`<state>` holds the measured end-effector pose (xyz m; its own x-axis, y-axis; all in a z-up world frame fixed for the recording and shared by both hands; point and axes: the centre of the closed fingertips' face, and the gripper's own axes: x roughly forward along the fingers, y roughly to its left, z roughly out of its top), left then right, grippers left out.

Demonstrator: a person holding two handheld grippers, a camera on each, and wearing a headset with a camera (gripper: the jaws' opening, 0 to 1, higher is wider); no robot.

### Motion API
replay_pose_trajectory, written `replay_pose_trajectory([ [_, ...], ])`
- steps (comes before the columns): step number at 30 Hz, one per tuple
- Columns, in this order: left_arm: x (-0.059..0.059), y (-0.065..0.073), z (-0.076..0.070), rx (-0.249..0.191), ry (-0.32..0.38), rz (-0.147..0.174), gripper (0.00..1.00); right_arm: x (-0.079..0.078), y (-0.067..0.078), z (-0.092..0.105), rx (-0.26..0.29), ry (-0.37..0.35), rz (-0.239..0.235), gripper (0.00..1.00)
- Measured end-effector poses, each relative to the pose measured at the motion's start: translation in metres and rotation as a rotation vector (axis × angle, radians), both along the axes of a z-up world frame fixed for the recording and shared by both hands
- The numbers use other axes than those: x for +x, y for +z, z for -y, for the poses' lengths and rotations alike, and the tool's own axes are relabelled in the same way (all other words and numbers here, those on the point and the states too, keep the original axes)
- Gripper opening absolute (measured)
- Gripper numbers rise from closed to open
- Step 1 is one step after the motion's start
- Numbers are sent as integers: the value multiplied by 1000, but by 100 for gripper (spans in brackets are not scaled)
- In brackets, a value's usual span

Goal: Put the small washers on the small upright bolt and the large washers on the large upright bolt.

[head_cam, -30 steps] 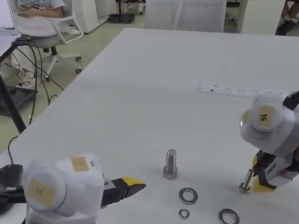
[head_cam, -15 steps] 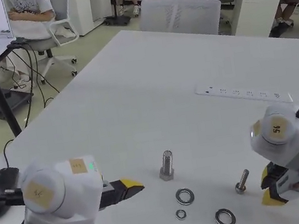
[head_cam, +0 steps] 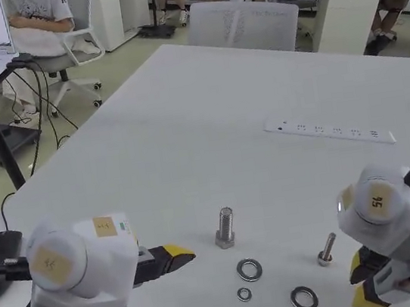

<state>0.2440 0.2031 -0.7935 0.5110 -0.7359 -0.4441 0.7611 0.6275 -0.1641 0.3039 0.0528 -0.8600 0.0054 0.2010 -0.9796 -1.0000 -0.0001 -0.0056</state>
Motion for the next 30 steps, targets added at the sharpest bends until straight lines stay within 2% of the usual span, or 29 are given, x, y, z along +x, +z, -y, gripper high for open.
replay_pose_trajectory([
  [4,0,0,0,0,0,1,80,-12,-1,-9,5,21,-19,20],
  [10,0,1,0,-1,0,4,80,-22,1,-24,19,53,-28,20],
  [22,-1,2,-3,-4,6,10,80,-32,6,-59,35,136,-29,20],
  [30,-2,2,-3,-5,6,11,80,-31,10,-84,42,190,-14,20],
])
